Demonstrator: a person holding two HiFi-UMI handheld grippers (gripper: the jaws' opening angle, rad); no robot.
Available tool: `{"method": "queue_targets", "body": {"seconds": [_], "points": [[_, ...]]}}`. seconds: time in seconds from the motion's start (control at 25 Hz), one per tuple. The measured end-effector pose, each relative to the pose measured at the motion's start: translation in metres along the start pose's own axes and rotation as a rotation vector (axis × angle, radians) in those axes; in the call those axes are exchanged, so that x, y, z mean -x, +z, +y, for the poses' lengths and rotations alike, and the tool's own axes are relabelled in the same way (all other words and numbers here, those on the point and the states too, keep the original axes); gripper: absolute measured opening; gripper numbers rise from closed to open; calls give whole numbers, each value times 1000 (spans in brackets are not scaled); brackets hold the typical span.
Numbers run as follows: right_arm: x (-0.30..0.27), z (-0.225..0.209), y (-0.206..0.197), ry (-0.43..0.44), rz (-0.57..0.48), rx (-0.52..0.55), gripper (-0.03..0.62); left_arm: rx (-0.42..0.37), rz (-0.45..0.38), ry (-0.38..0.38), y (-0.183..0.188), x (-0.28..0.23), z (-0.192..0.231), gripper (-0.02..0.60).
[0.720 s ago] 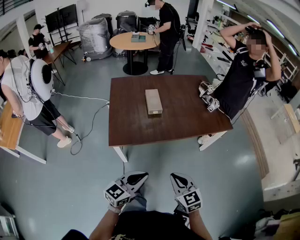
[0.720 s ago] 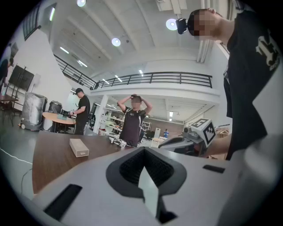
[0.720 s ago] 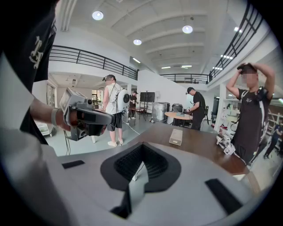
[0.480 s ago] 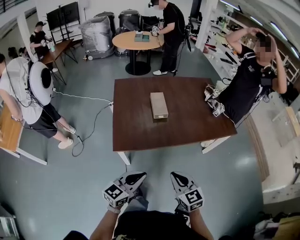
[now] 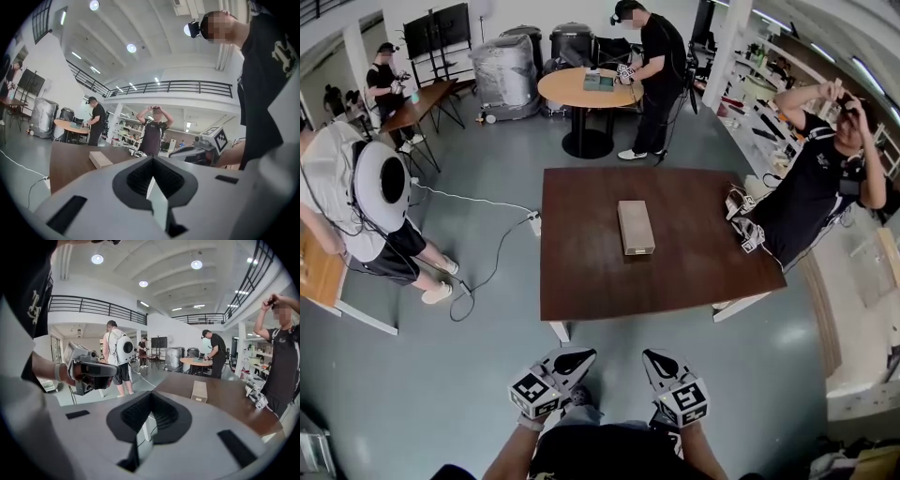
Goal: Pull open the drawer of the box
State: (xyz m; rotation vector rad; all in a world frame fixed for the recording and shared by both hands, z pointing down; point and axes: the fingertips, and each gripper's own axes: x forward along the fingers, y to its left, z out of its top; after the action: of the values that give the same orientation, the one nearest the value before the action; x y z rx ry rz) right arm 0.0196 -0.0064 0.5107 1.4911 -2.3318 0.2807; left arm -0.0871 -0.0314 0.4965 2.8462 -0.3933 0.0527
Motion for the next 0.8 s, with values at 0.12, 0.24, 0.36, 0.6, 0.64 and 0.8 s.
{"method": "queue_targets", "body": {"seconds": [0.12,0.24,0.36,0.6,0.64,0.8], "points": [[-2,2,0,10,-8,-9,-12,2,7,1,-2,1,2,4],[-5,7,0,25,-26,-23,-12,-4,14,-2,-6,4,4,5],[-9,8,0,24,-23,-32,-12,-6,21,-10,-3,6,5,4],[-17,1,-6,33,-23,-49,-12,5,48,12,-12,7,8,5],[-21,-3,-7,33,-18,-53,-12,8,53,17,-14,6,10,4],[-35,-12,-9,43,13,-61,-12,13,53,36,-17,5,19,4]]}}
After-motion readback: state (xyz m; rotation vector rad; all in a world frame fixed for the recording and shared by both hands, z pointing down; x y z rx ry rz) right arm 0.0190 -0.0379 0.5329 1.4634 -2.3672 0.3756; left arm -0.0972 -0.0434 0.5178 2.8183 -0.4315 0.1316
